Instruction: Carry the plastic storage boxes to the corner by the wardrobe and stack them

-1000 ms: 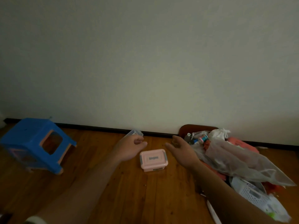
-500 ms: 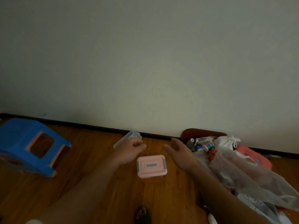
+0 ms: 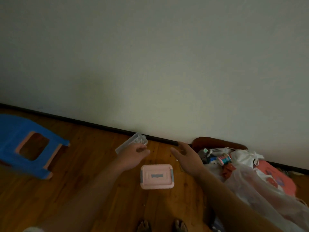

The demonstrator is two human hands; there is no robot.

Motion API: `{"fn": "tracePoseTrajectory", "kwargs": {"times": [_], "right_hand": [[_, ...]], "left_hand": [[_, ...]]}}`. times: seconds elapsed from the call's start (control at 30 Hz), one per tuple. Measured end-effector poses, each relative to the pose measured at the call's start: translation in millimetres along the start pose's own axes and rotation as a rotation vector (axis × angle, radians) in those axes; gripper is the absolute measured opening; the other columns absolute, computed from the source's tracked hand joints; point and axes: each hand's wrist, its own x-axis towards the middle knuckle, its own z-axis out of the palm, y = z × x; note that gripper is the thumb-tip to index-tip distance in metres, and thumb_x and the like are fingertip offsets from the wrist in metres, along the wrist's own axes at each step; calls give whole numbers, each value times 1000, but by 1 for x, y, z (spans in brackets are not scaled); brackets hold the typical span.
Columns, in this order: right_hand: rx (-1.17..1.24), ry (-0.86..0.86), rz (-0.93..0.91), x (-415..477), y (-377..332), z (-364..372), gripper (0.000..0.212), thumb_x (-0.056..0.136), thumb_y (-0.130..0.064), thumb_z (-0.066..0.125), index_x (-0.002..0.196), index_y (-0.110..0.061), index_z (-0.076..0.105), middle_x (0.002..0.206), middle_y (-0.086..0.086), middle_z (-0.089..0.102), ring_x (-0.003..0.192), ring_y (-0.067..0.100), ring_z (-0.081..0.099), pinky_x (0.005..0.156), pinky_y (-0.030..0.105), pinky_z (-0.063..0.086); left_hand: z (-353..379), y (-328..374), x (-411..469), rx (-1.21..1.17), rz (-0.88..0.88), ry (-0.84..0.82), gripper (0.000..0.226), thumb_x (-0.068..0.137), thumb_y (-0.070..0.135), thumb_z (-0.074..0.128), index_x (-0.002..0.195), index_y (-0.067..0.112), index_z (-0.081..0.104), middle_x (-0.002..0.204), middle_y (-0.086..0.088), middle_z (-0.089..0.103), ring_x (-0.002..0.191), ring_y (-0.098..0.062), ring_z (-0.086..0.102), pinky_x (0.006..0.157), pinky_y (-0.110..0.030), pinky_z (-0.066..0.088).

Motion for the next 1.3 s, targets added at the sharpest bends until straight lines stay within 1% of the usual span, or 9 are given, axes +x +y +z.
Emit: {"fn": "tracePoseTrajectory", "kwargs": {"times": [0.17,0.33,0.6,0.67,0.77,0.93,1.13,1.23,1.3], "right_hand": [[-49,-65,-1,43,29,15,68,90,-54,54,147,-22,35,146,3,45,129,18,46,102,34,38],[-106,-116,25,89,87,40,70,89,-57,52,147,-23,34,148,4,44,129,20,46,101,36,39],[-121,-82,75,177,212,97,69,89,-59,52,146,-23,35,147,3,44,128,20,47,99,36,42],[-107,-75,92,197,242,112,68,89,-58,51,146,-24,36,146,4,45,126,20,49,92,31,41],[-90,-34,116,223,281,133,66,90,-57,50,146,-24,36,144,3,48,124,19,50,88,30,39],[-85,-51,169,259,346,175,69,90,-58,50,147,-25,33,148,2,43,129,22,47,98,38,41],[-74,-51,197,286,399,219,70,90,-61,47,148,-25,32,150,3,41,132,24,45,101,42,40],[-91,-19,217,298,428,238,74,85,-69,44,147,-30,31,151,2,38,133,26,42,103,47,39],[-98,19,237,304,442,248,77,84,-71,44,148,-32,28,153,1,35,135,26,40,104,50,39]], "left_hand": [[21,-29,27,-79,-106,37,41,92,40,59,130,22,57,129,1,58,107,-9,53,83,-24,43],[63,-72,65,-129,-192,63,37,90,41,61,122,23,60,118,2,60,102,-9,54,76,-22,42],[158,-163,156,-139,-236,38,39,91,42,59,125,23,58,109,9,55,102,-7,52,83,-25,40],[180,-189,179,-146,-243,47,40,91,43,59,126,24,58,114,7,57,103,-8,53,83,-25,42],[208,-224,207,-171,-239,56,44,92,41,58,131,23,55,127,4,57,104,-7,50,78,-22,41],[252,-279,250,-168,-208,91,45,95,35,56,137,20,50,139,2,50,122,-15,48,90,-27,38],[285,-329,287,-202,-259,137,43,93,32,59,134,21,52,128,-1,56,113,-17,52,89,-30,43],[303,-352,306,-219,-265,187,48,93,28,61,138,16,48,134,-6,54,119,-21,52,98,-38,44],[314,-366,315,-181,-237,229,54,93,30,61,142,17,43,142,-7,47,127,-24,46,104,-44,41]]}}
